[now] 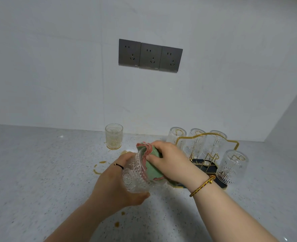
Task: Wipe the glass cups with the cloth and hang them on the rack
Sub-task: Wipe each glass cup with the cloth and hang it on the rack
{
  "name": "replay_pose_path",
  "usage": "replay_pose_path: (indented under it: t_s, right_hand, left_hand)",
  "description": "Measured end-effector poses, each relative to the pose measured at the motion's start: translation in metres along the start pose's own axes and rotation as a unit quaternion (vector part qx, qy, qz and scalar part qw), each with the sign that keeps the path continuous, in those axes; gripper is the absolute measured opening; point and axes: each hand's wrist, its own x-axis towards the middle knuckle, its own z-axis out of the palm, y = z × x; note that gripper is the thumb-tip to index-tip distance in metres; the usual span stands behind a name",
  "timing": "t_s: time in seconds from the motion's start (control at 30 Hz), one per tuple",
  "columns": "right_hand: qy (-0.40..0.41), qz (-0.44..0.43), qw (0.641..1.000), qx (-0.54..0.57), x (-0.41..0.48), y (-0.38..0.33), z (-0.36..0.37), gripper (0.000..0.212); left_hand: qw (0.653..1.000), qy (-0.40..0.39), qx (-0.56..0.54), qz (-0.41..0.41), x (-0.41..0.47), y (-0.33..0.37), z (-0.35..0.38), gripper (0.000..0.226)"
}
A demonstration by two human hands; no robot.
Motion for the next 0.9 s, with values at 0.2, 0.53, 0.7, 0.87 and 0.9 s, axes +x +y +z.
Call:
replay_pose_path:
  t_s: [0.2, 0.53, 0.7, 0.87, 0.9]
  right_hand:
    - [-0.027, 0.022, 0.999, 0.009, 0.001, -0.002, -0.001, 0.018]
    - [-0.02, 0.062, 0.997, 0.051, -0.005, 0.005, 0.003, 0.02]
    - [0.072, -0.044, 0.996, -0.004, -0.007, 0.004, -0.001, 0.008]
    - [0.111, -0.1, 0.989, 0.008, -0.012, 0.006, 0.005, 0.02]
    - [0.12, -0.089, 0.989, 0.018, -0.012, 0.007, 0.008, 0.02]
  left_hand:
    - [0.999, 0.025, 0.027, -0.002, -0.004, -0.004, 0.004, 0.082]
    - [0.962, 0.17, 0.14, 0.159, 0.004, -0.015, 0.009, 0.079]
    - [0.981, 0.086, -0.165, -0.053, 0.005, -0.014, 0.005, 0.073]
    - [0.86, -0.071, -0.429, -0.266, 0.007, -0.012, -0.002, 0.061]
    - [0.856, -0.074, -0.436, -0.268, 0.006, -0.011, -0.002, 0.056]
